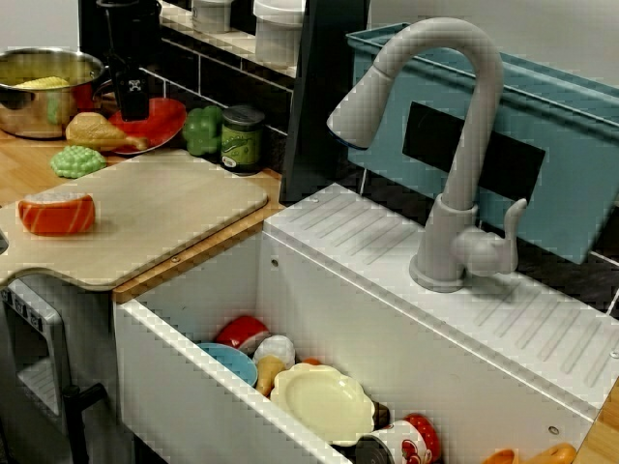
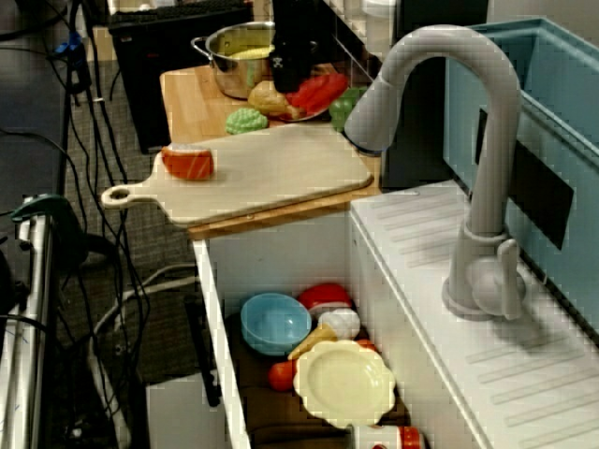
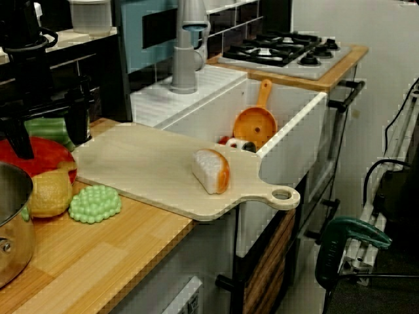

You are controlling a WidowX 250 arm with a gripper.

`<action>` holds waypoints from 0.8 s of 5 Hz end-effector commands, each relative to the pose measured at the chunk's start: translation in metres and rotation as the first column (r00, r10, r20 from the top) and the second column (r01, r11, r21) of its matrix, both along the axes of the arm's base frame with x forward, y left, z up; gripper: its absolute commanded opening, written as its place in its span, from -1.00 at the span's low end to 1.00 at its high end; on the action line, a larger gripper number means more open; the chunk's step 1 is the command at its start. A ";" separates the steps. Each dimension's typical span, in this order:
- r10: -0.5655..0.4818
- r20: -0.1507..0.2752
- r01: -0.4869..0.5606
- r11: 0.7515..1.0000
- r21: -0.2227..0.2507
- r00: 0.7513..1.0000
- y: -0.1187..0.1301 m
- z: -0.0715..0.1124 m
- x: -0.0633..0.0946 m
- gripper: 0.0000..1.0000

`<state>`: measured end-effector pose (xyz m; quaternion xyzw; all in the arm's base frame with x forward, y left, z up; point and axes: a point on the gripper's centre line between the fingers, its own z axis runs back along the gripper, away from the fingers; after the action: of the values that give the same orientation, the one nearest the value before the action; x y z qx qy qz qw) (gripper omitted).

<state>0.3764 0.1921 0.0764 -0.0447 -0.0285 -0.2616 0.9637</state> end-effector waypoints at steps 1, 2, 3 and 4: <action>-0.094 0.038 0.095 0.995 -0.017 0.995 0.008 0.025 -0.006 1.00; -0.111 0.031 0.111 0.994 -0.020 0.993 0.006 0.019 -0.006 1.00; -0.126 0.038 0.126 0.992 -0.023 0.991 0.000 0.015 -0.008 1.00; -0.144 0.052 0.145 0.989 -0.023 0.988 -0.009 0.013 -0.009 1.00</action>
<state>0.3627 0.1779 0.0543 -0.0857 -0.0231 -0.3257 0.9413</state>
